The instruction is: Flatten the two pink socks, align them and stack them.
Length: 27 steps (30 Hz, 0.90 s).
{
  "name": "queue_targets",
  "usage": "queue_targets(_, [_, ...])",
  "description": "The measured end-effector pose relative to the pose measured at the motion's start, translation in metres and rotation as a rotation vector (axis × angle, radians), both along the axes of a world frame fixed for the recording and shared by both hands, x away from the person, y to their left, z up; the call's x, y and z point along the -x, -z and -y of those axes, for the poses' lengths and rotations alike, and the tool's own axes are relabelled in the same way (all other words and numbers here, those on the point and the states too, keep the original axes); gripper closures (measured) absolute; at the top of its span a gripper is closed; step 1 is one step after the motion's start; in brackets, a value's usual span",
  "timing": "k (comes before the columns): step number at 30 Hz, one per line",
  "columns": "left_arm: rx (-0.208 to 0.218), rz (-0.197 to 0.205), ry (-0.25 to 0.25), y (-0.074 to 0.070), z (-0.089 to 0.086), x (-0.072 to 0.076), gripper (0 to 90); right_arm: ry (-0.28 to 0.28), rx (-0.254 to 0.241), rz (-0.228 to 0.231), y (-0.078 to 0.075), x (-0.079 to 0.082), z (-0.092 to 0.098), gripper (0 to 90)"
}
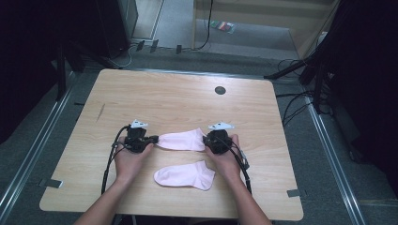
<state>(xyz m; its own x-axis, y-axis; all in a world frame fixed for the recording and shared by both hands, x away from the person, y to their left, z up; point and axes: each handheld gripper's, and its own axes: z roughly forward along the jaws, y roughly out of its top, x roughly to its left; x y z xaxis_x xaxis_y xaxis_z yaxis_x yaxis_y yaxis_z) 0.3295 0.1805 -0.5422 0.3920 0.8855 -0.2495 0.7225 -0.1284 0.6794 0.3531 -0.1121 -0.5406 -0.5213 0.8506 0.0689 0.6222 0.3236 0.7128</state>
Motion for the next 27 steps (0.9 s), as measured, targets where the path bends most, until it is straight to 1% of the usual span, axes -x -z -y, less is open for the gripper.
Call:
queue_targets(1, [0.004, -0.003, 0.005, -0.001, -0.001, 0.001, 90.0, 0.002, -0.001, -0.014, -0.001, 0.001, 0.001, 85.6])
queue_targets(2, [0.016, 0.004, 0.007, -0.002, -0.002, 0.002, 90.0, 0.002, -0.001, -0.014, -0.001, 0.001, 0.001, 85.6])
queue_targets(3, [0.022, 0.012, 0.005, -0.003, -0.004, 0.003, 90.0, 0.017, -0.036, -0.027, -0.002, 0.003, 0.004, 86.1])
queue_targets(4, [0.033, 0.020, 0.009, -0.005, -0.006, 0.005, 90.0, 0.017, -0.036, -0.027, -0.002, 0.003, 0.004, 86.1])
queue_targets(5, [0.045, 0.028, 0.010, -0.007, -0.008, 0.007, 90.0, 0.037, -0.095, -0.039, -0.005, 0.005, 0.010, 86.4])
queue_targets(6, [0.051, 0.035, 0.017, -0.009, -0.009, 0.009, 90.0, 0.037, -0.095, -0.039, -0.005, 0.005, 0.010, 86.4])
queue_targets(8, [0.062, 0.044, 0.029, -0.013, -0.012, 0.013, 90.0, 0.047, -0.151, -0.040, -0.009, 0.007, 0.015, 86.5])
queue_targets(10, [0.080, 0.056, 0.036, -0.017, -0.015, 0.018, 90.0, 0.049, -0.176, -0.037, -0.014, 0.011, 0.019, 86.5])
queue_targets(11, [0.089, 0.057, 0.038, -0.018, -0.016, 0.019, 90.0, 0.047, -0.186, -0.033, -0.019, 0.015, 0.019, 86.6])
queue_targets(12, [0.097, 0.057, 0.043, -0.019, -0.017, 0.021, 90.0, 0.047, -0.186, -0.033, -0.019, 0.015, 0.019, 86.6])
queue_targets(14, [0.118, 0.069, 0.045, -0.023, -0.020, 0.026, 90.0, 0.041, -0.198, -0.024, -0.025, 0.019, 0.020, 86.6])
queue_targets(15, [0.128, 0.076, 0.055, -0.027, -0.021, 0.031, 90.0, 0.040, -0.221, -0.024, -0.032, 0.024, 0.022, 86.6])
queue_targets(16, [0.128, 0.076, 0.055, -0.027, -0.021, 0.031, 90.0, 0.040, -0.221, -0.024, -0.032, 0.024, 0.022, 86.6])
queue_targets(17, [0.130, 0.093, 0.065, -0.029, -0.022, 0.037, 90.0, 0.026, -0.233, -0.031, -0.039, 0.030, 0.025, 86.6])
queue_targets(18, [0.130, 0.093, 0.065, -0.029, -0.022, 0.037, 90.0, 0.026, -0.233, -0.031, -0.039, 0.030, 0.025, 86.6])
queue_targets(19, [0.138, 0.099, 0.076, -0.032, -0.023, 0.044, 90.0, 0.018, -0.241, -0.034, -0.045, 0.037, 0.027, 86.5])
queue_targets(20, [0.138, 0.099, 0.076, -0.032, -0.023, 0.044, 90.0, 0.018, -0.241, -0.034, -0.045, 0.037, 0.027, 86.5])
queue_targets(21, [0.146, 0.104, 0.079, -0.032, -0.023, 0.049, 90.0, 0.014, -0.260, -0.043, -0.049, 0.045, 0.030, 86.6])
queue_targets(22, [0.152, 0.104, 0.085, -0.033, -0.022, 0.053, 90.0, 0.014, -0.260, -0.043, -0.049, 0.045, 0.030, 86.6])
queue_targets(24, [0.187, 0.099, 0.097, -0.034, -0.022, 0.061, 90.0, 0.009, -0.262, -0.049, -0.052, 0.054, 0.034, 86.5])
queue_targets(25, [0.202, 0.096, 0.109, -0.035, -0.022, 0.069, 90.0, 0.005, -0.274, -0.062, -0.053, 0.063, 0.038, 86.6])
queue_targets(26, [0.202, 0.096, 0.109, -0.035, -0.022, 0.069, 90.0, 0.005, -0.274, -0.062, -0.053, 0.063, 0.038, 86.6])
queue_targets(27, [0.217, 0.092, 0.121, -0.035, -0.021, 0.076, 90.0, 0.005, -0.279, -0.073, -0.053, 0.070, 0.042, 86.5])
